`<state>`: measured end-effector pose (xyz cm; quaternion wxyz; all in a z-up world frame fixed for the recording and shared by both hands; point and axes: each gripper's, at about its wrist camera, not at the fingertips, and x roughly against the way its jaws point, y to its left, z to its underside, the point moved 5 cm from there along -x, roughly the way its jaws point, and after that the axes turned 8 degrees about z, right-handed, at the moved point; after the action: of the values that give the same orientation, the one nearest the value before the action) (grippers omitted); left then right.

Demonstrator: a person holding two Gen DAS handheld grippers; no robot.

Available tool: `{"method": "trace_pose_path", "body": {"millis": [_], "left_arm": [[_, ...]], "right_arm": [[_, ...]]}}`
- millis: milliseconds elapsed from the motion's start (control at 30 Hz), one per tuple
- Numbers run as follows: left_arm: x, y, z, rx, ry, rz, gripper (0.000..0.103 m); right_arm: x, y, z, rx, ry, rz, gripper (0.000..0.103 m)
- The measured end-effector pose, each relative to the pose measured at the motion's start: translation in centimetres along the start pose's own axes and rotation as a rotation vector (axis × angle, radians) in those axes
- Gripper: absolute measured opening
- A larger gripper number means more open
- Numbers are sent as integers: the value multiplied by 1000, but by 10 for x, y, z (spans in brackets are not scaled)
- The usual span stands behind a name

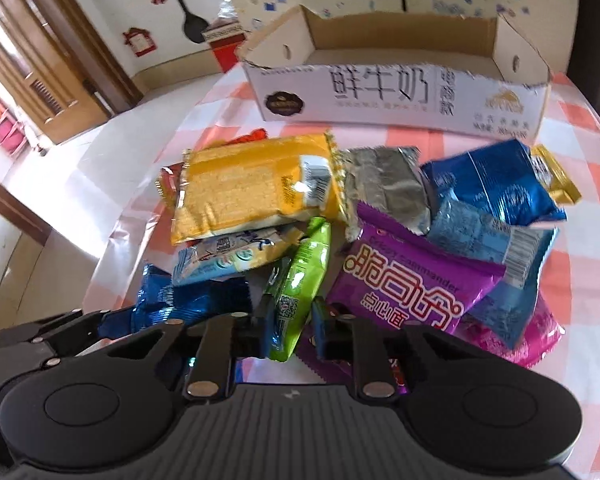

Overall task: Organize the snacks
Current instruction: 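Grasp the blue foil packet with the left tool while the right tool grasps the green packet, then lift both held packets and carry them over the cardboard box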

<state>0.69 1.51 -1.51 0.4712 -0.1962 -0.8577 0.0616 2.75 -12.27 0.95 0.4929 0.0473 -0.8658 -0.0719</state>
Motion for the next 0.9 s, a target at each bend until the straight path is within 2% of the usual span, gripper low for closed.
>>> {"method": "trace_pose_path", "body": {"millis": [300, 500, 700, 900], "left_arm": [[13, -3, 3, 6, -33, 16, 48], [23, -11, 4, -27, -51, 19, 48], [45, -16, 3, -50, -102, 39, 47], [54, -20, -2, -43, -135, 45, 47]], "right_arm": [[18, -5, 5, 38, -19, -32, 12], [27, 1, 5, 59, -44, -54, 11], [50, 2, 5, 70, -108, -90, 11], [60, -9, 0, 39, -150, -81, 11]]}}
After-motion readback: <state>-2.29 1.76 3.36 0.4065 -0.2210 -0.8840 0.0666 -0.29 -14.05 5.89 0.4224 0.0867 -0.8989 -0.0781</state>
